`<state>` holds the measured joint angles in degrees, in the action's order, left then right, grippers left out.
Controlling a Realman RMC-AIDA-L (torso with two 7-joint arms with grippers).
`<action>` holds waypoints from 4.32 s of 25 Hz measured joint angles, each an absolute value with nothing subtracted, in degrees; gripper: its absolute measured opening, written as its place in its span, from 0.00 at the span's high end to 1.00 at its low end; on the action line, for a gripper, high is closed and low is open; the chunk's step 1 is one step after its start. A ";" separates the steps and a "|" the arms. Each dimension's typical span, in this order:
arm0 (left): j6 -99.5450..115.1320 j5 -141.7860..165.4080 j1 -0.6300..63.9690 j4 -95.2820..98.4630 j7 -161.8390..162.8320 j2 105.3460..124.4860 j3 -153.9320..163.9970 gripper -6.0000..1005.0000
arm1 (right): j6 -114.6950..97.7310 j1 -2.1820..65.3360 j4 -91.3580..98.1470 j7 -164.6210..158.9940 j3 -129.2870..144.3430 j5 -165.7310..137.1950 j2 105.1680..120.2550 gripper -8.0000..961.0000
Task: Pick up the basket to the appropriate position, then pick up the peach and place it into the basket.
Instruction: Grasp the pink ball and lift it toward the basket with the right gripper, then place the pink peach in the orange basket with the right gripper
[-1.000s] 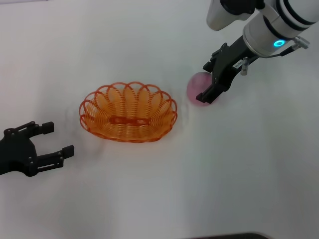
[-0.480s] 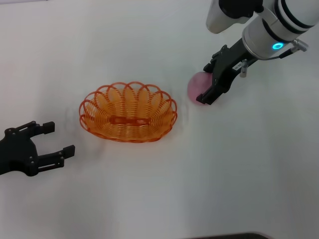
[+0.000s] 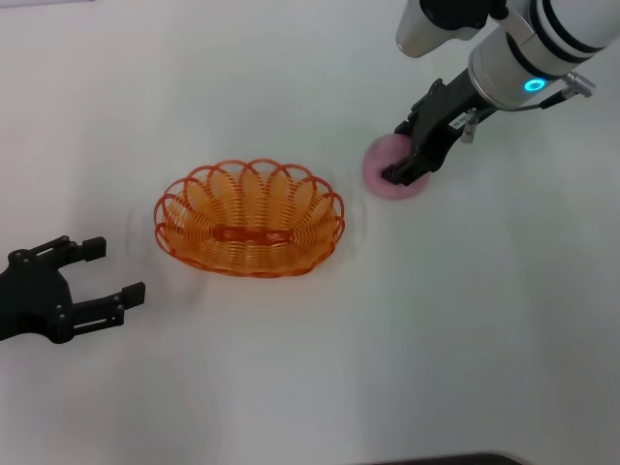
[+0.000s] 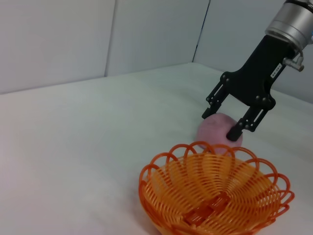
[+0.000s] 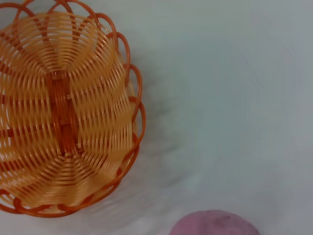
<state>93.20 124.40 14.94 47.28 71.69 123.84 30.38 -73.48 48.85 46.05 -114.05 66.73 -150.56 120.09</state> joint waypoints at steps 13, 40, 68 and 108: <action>93.34 124.34 15.03 47.38 71.69 123.84 30.52 0.15 | -73.44 48.84 46.05 -114.12 68.11 -150.56 120.13 0.61; 93.23 124.27 15.55 47.35 71.79 123.70 30.32 0.15 | -86.13 45.16 61.95 -114.81 65.92 -145.68 120.06 0.61; 93.07 124.18 15.73 47.37 71.81 123.69 30.33 0.15 | -81.04 46.68 61.78 -114.79 82.51 -132.08 120.75 0.58; 93.27 124.19 15.45 47.28 71.80 123.84 30.32 0.15 | -76.21 48.21 55.81 -113.47 86.92 -128.99 120.40 0.04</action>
<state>93.27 124.19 15.45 47.28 71.80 123.84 30.32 -76.21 48.21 55.81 -113.47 86.92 -128.99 120.40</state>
